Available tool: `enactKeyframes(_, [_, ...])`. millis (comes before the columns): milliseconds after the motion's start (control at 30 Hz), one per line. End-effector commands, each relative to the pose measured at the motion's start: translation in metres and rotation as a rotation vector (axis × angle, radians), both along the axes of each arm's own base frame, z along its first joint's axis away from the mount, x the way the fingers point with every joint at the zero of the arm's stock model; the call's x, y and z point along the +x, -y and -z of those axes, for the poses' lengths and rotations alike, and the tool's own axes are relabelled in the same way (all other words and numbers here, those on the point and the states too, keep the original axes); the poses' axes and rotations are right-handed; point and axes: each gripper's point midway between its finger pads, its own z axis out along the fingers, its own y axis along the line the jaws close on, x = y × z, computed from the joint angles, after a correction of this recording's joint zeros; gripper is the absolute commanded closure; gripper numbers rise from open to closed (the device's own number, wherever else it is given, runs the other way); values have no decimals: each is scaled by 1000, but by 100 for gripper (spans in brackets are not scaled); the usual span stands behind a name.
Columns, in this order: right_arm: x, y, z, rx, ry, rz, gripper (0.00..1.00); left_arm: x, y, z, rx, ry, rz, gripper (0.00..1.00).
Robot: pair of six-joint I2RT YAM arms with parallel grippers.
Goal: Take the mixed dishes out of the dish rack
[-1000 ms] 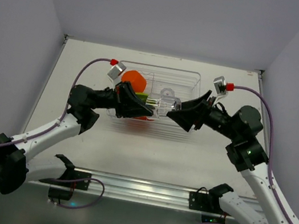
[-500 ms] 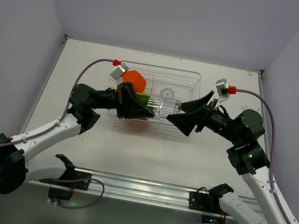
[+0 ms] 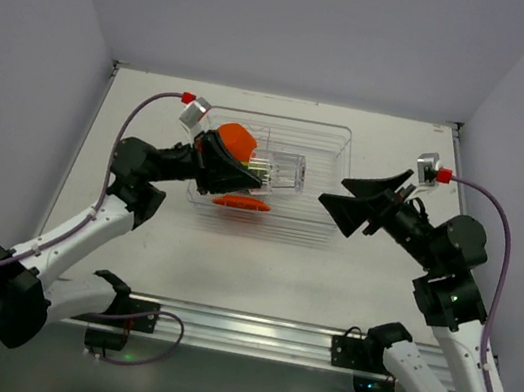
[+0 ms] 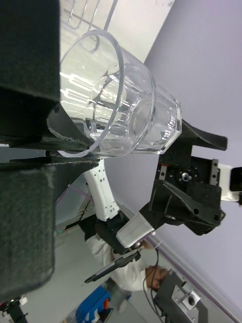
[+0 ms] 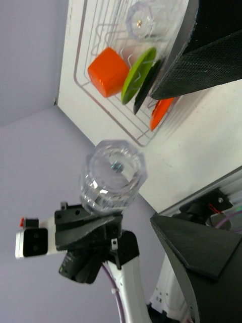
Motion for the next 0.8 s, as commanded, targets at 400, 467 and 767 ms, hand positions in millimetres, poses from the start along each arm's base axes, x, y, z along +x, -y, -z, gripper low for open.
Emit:
enactKeyframes(400, [23,19,36,-12,-96,107,1,83,-65,-2,90,-6,-334,100])
enactKeyframes(467, [25,20,39,-16,-102,112,1,103,-83,-2,108,2,-422,100])
enactKeyframes(767, [33,20,49,-32,-128,119,1,206,-167,58,294,-289,-773,100])
